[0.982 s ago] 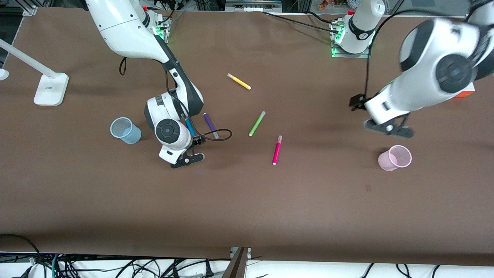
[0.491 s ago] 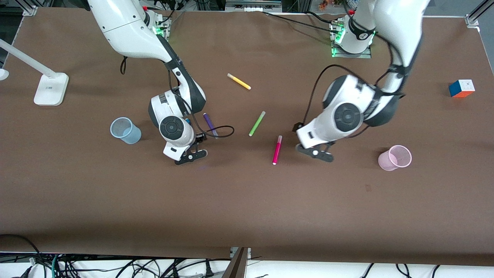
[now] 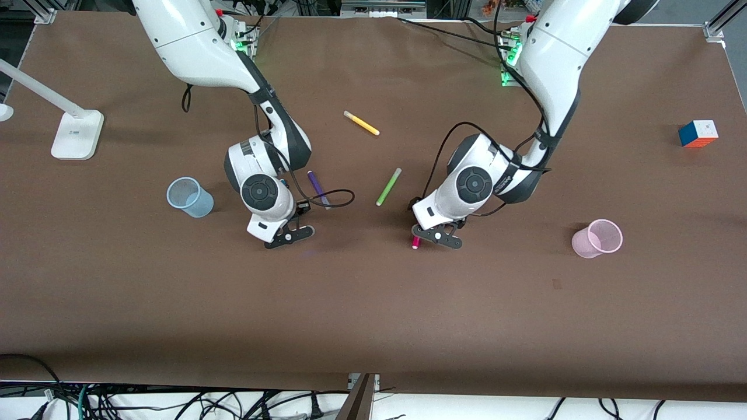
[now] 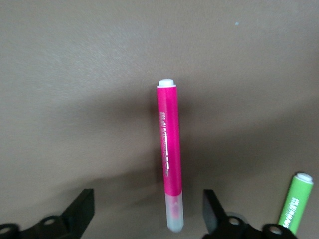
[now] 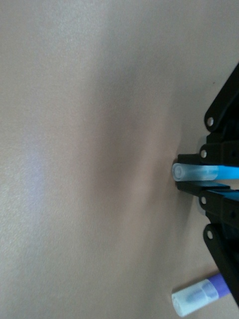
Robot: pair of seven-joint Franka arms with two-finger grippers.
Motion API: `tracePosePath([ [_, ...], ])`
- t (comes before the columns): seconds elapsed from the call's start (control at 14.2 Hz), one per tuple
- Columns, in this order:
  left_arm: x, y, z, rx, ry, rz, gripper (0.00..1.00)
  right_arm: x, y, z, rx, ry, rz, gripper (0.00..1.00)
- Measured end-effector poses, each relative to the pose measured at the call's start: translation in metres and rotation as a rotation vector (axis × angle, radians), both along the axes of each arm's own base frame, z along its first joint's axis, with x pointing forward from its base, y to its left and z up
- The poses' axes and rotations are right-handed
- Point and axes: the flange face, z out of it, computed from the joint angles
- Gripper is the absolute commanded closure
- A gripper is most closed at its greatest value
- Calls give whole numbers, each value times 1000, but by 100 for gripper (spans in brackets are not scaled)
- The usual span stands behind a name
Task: Place pink and blue markers in matching cups
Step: 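Grasp the blue marker with the right gripper while the left gripper grasps the pink marker, then carry the blue marker to the clear cup while the left gripper carries pink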
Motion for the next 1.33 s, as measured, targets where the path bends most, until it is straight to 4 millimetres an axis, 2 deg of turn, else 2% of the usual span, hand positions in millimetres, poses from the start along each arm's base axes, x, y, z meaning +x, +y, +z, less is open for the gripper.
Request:
tracePosePath([
  [0.07,-3,-2,-5,2,6,-4,57,2,1,6,8,-8,20,100],
  [0.14,-5,-5,-8,3,10,-10,60,5,-1,17,20,-21,58,100],
  [0.21,-8,-9,-9,4,12,-17,66,10,-6,33,32,-33,104,100],
  [0.28,-11,-13,-9,5,13,-25,85,16,-18,52,39,-30,149,100],
  [0.42,-14,-17,-10,8,13,-32,100,29,-58,99,54,-3,245,100],
  [0.63,-14,-18,-7,11,8,-39,100,30,-114,165,116,50,387,100],
  [0.77,-14,-15,-5,55,9,-81,100,29,-142,192,184,63,487,100],
  [0.84,-11,-11,2,88,12,-102,100,28,-157,199,230,70,543,100],
  [0.91,-7,-3,17,126,27,-110,100,28,-173,201,286,74,600,100],
  [1.05,6,32,61,195,84,-98,100,30,-211,198,418,59,719,100],
  [1.19,22,86,112,243,186,-126,100,27,-249,188,537,20,809,100],
  [1.33,39,146,152,302,268,-174,100,20,-277,172,631,-22,882,100],
])
